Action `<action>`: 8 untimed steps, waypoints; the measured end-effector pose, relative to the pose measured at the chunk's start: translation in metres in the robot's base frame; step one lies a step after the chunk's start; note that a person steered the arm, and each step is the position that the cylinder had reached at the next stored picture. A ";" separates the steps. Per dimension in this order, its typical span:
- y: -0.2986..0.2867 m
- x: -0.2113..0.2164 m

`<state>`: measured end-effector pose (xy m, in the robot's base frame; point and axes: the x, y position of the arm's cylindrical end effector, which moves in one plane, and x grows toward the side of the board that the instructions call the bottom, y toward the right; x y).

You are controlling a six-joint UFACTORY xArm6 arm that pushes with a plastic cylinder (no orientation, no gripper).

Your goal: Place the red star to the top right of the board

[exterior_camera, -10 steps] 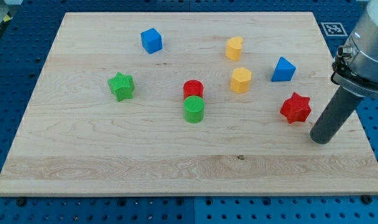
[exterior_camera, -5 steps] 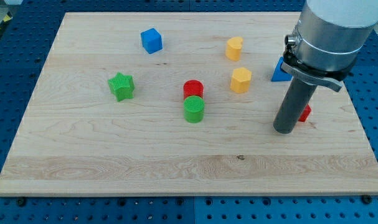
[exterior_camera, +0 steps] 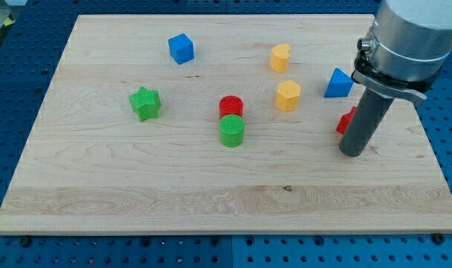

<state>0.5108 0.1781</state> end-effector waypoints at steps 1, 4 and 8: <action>0.001 0.000; 0.000 -0.003; -0.009 -0.021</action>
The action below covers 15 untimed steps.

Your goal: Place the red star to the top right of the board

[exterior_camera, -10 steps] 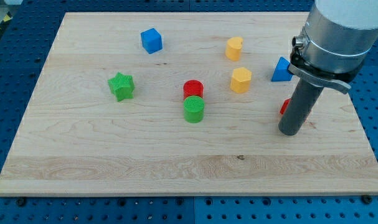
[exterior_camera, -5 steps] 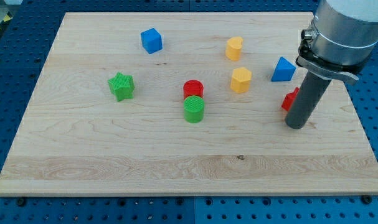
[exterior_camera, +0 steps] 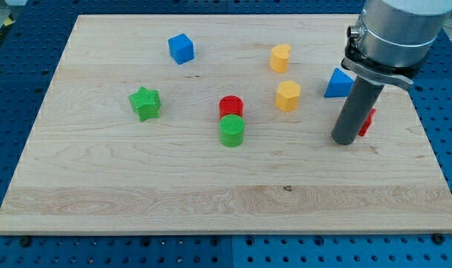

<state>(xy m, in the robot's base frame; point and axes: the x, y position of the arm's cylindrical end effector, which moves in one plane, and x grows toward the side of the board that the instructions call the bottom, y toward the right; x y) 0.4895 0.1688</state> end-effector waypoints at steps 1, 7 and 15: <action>0.000 0.000; -0.008 -0.021; 0.036 -0.023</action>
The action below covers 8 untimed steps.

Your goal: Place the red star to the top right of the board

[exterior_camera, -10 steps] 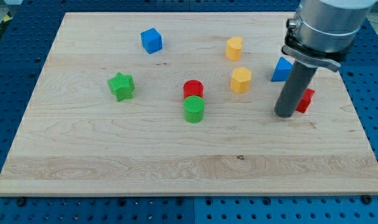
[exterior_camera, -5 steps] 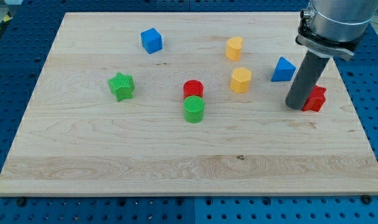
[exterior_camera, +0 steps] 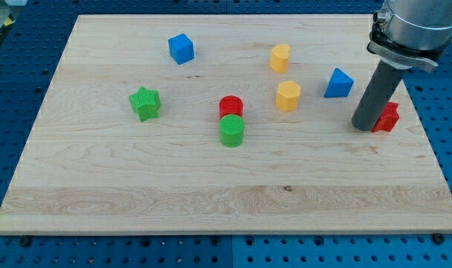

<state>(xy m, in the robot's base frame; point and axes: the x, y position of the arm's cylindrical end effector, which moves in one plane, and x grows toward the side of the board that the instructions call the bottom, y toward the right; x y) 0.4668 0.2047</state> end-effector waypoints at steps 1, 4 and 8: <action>0.004 0.000; 0.013 -0.001; 0.017 -0.013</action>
